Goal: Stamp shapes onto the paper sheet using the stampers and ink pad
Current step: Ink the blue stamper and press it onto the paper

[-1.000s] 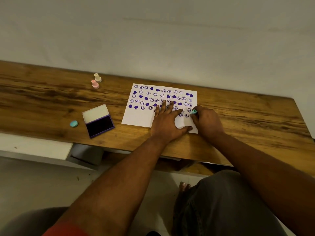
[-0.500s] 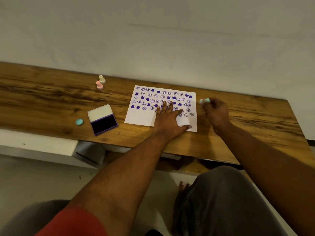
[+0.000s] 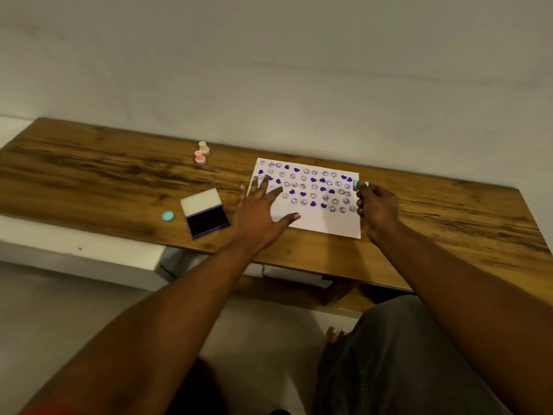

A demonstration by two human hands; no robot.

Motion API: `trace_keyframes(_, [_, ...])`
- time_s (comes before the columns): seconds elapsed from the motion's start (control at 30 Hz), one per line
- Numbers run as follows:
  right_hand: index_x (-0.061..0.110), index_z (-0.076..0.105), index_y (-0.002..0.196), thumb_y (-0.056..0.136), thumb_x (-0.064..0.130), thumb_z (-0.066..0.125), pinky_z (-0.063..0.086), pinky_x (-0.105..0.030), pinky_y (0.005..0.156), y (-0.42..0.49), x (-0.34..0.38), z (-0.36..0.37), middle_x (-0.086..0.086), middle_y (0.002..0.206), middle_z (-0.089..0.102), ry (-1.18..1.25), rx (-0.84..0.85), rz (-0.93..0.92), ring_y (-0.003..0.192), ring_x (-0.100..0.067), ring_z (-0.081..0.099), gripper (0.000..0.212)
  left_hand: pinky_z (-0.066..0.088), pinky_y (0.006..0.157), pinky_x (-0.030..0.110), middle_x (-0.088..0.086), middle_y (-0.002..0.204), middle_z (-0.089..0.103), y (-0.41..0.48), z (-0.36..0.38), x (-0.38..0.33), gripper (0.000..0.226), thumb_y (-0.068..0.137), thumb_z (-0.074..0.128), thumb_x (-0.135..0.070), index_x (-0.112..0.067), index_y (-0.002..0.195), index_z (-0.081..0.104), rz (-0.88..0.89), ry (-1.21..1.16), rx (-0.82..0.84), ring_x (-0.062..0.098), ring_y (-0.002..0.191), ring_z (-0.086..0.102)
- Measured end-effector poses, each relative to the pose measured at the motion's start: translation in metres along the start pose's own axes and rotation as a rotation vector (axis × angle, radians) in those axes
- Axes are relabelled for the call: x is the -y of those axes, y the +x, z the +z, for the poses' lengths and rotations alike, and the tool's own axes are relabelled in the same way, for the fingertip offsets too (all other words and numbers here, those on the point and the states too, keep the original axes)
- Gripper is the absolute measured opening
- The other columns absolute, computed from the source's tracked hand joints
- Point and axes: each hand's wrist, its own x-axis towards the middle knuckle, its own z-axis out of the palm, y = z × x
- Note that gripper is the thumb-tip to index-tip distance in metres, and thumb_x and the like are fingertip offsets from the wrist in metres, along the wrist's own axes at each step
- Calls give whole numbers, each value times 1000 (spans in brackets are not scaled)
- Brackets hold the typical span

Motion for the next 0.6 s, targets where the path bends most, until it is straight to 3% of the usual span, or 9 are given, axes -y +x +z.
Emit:
trace_keyframes(0.07, [7, 70, 115, 96, 28, 71, 50, -17, 50, -10, -4, 25, -1, 91, 71, -88, 71, -50, 55, -3, 67, 28, -8, 124, 42, 3, 173, 19, -17, -28, 35, 88, 87, 51, -83, -31, 158, 44, -29, 31, -63, 25, 161, 6])
trace_keyframes(0.17, [15, 73, 116, 91, 38, 75, 58, -28, 73, -28, -13, 72, 1, 102, 76, -284, 207, -214, 91, -17, 73, 34, 5, 128, 49, 7, 169, 33, -47, -63, 92, 86, 86, 57, -79, -24, 152, 53, -103, 48, -181, 27, 160, 16])
trace_keyframes(0.23, [18, 74, 115, 89, 42, 76, 60, -33, 84, -47, -19, 110, 4, 100, 76, -418, 323, -321, 94, -14, 71, 36, 9, 129, 51, 9, 167, 36, -70, -76, 132, 87, 83, 60, -77, -22, 151, 54, -209, 34, -221, 28, 159, 19])
trace_keyframes(0.37, [19, 70, 119, 89, 40, 76, 49, -15, 70, -89, -28, 181, 3, 105, 73, -650, 542, -554, 89, -4, 66, 36, 10, 128, 48, 8, 166, 39, -96, -79, 186, 82, 82, 75, -66, -23, 149, 57, -415, -60, -286, 30, 159, 21])
trace_keyframes(0.5, [22, 67, 124, 92, 43, 71, 56, -22, 74, -120, -35, 240, 4, 108, 72, -824, 686, -730, 95, -11, 68, 38, 9, 129, 48, 9, 166, 37, -95, -79, 206, 85, 75, 78, -71, -24, 145, 61, -479, -60, -235, 31, 159, 18])
trace_keyframes(0.6, [22, 70, 120, 93, 42, 70, 42, -11, 64, -130, -43, 273, 10, 97, 67, -869, 712, -823, 86, -8, 64, 33, 7, 130, 48, 7, 166, 38, -91, -74, 212, 80, 79, 74, -73, -24, 142, 64, -483, -71, -230, 29, 160, 16])
